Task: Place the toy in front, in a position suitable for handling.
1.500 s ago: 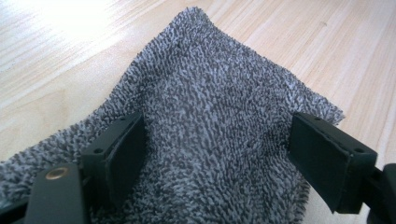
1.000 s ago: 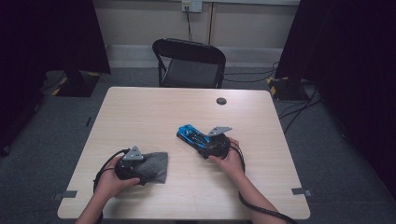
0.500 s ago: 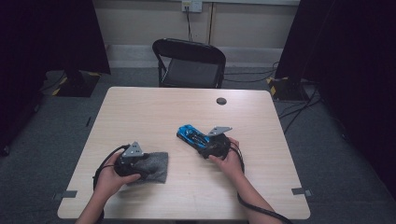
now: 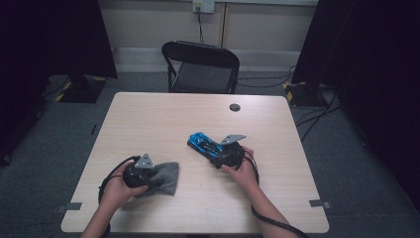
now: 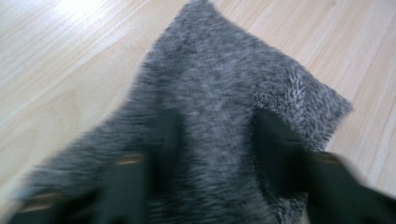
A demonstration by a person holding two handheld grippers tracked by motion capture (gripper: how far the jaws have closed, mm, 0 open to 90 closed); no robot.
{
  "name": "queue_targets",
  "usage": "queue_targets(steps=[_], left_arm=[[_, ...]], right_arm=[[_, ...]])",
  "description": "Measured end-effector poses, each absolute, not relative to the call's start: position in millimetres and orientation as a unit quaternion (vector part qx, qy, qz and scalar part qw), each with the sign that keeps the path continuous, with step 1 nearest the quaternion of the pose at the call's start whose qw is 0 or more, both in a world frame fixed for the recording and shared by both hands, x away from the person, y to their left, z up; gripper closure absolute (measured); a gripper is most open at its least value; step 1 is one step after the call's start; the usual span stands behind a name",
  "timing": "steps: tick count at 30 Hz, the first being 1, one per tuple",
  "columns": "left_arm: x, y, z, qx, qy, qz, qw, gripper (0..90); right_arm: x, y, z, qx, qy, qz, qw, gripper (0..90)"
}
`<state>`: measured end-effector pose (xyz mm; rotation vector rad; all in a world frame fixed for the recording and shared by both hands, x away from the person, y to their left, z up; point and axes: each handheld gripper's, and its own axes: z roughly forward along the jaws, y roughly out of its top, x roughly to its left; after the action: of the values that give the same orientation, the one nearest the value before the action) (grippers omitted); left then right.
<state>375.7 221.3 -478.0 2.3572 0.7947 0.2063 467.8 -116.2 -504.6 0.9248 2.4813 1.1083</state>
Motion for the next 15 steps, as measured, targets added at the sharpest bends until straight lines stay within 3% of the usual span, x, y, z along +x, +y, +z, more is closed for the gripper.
queue_targets(steps=[2, 5, 8, 15], left_arm=[[376, 218, -476, 0.896, 0.310, 0.072, 0.311, 72.9], [378, 214, -472, 0.890, 0.330, 0.063, 0.308, 76.7], [382, 213, -465, 0.871, 0.344, 0.041, 0.348, 77.7], [403, 193, -450, 0.849, 0.352, 0.046, 0.391, 77.5]], right_arm=[[468, -116, -505, 0.319, 0.856, 0.383, 0.135, 24.2], [468, -116, -505, 0.319, 0.856, 0.383, 0.135, 24.2], [468, -116, -505, 0.319, 0.856, 0.383, 0.135, 24.2], [468, -116, -505, 0.319, 0.856, 0.383, 0.135, 24.2]])
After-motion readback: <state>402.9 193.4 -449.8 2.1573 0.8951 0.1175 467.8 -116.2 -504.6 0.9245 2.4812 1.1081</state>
